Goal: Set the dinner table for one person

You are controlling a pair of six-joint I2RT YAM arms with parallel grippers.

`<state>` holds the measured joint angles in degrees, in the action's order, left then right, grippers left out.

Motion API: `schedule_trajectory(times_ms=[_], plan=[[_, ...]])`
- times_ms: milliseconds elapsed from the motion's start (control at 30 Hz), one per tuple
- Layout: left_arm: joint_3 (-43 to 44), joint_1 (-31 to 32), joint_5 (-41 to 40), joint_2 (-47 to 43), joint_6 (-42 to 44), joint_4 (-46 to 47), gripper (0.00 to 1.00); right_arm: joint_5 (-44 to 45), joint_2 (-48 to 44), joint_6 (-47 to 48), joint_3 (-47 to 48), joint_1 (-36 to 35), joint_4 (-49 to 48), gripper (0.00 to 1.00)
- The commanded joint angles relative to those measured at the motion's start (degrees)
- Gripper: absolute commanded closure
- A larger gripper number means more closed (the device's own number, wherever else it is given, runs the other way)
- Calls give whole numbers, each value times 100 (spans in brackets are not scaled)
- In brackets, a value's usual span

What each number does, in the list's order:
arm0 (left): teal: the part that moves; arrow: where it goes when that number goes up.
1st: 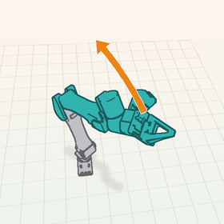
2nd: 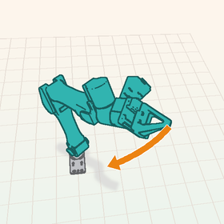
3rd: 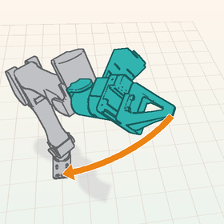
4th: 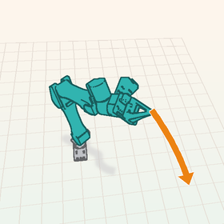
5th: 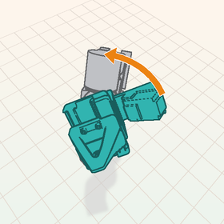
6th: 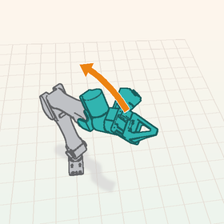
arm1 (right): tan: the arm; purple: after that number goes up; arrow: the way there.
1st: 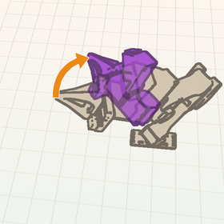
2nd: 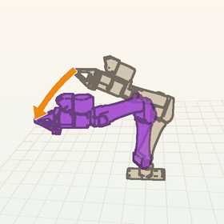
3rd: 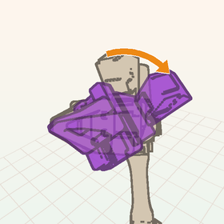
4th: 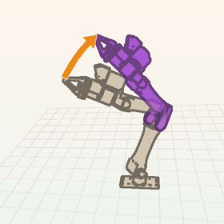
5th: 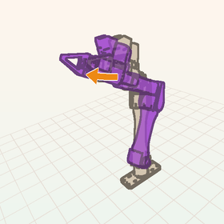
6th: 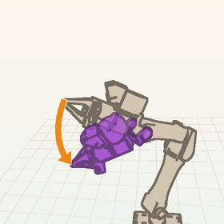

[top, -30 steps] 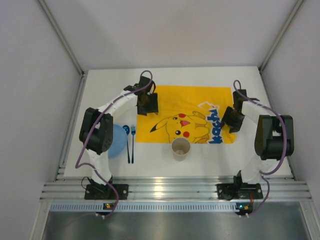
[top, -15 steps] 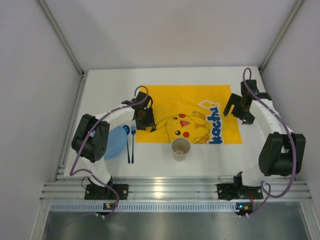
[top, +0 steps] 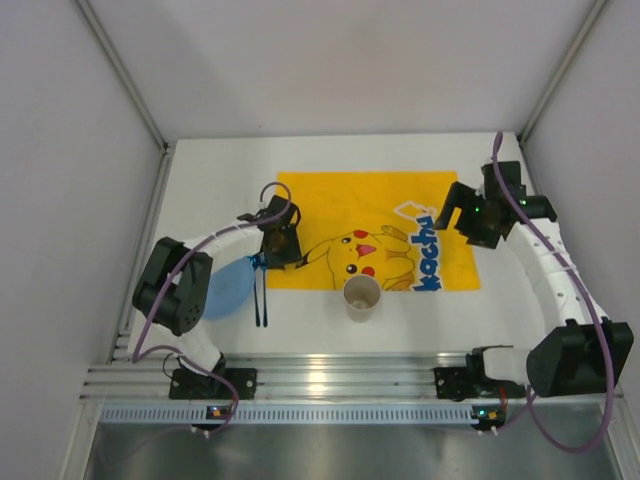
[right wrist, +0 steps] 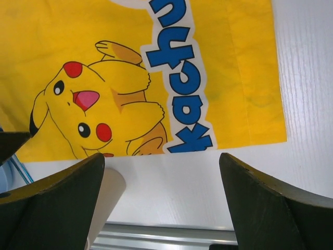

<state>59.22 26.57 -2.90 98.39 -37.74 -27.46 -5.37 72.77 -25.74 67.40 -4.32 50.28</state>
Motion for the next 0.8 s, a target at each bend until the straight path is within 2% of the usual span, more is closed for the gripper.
schedule_trajectory(times_ms=[0,233,500,633,767], plan=[[-340,-2,-308,-319,-76,-312,48,-175,-202,-63,63,-87,184,8],[-596,6,-220,-610,-146,-391,48,-430,-290,-89,-51,-341,280,9],[-702,15,-115,-1119,-269,-462,47,-527,-369,-265,-191,-1826,316,9],[-351,24,-246,-1225,-173,-620,43,-553,-422,-450,-367,-2502,17,9],[325,24,-474,-1304,-102,-1006,37,-579,-317,-459,-341,-2705,-88,11]])
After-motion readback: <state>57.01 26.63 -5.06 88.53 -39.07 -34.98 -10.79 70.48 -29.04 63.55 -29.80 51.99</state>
